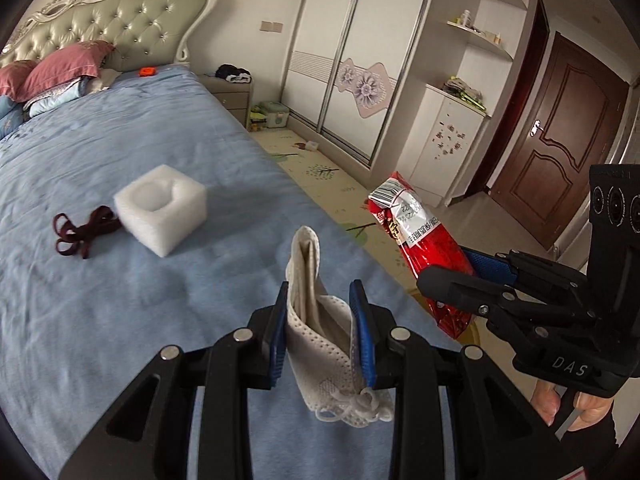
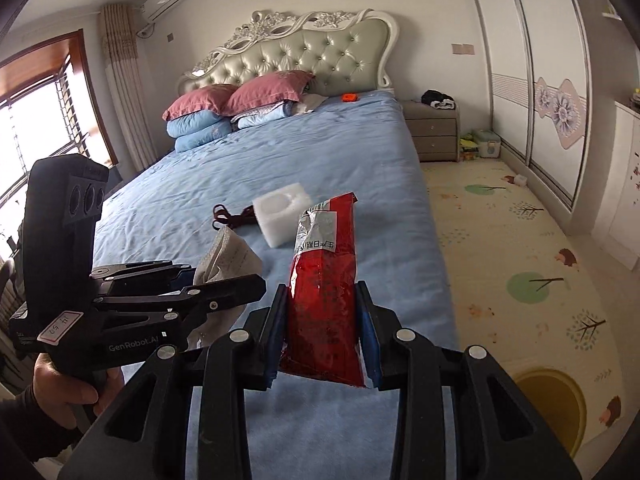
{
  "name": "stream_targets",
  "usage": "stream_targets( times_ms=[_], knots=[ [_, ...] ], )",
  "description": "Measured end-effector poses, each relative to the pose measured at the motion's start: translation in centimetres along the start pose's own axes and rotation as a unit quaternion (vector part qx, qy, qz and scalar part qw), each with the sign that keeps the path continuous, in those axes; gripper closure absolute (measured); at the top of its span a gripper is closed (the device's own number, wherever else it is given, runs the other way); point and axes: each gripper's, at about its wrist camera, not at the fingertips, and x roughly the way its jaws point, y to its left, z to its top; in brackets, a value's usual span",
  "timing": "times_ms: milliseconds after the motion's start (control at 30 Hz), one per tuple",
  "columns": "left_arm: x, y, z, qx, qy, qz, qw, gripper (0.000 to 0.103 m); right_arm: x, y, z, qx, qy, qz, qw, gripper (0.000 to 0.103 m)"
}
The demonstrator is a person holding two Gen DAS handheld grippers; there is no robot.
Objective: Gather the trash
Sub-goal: 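Carry the mask and red packet over the yellow bin and open both grippers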
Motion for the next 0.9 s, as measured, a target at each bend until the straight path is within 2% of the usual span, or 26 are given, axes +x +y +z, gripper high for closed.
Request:
stream_targets(
  times_ms=[233, 333, 500, 667, 900],
  knots=[
    [6.2, -6.6, 0.3, 0.021, 0.049, -0.043, 0.9976, 0.073, -3.9, -8.2, -3.1, 0.047, -0.004, -0.066, 0.997, 0.07],
    [9.0, -9.7, 0.6, 0.048, 0.069, -0.053, 0.9951, 0.073, -5.5, -12.0, -4.7, 0.076, -0.003, -0.094, 0.993, 0.07],
    [13.7, -14.9, 0.8, 0.07, 0.113, -0.086, 0.9874, 0.073, -7.5, -17.5, -7.6, 0.122, 0.003, -0.132, 0.984, 0.07],
    [18.3, -19.0, 0.1, 0.081, 0.158, -0.11, 0.978, 0.073, -9.1, -21.0, -10.3, 0.154, 0.015, -0.154, 0.976, 0.07],
    [24.5, -22.5, -0.9, 0.085, 0.224, -0.112, 0.9643, 0.073, -9.5, -25.2, -14.1, 0.185, 0.051, -0.181, 0.964, 0.07]
  ],
)
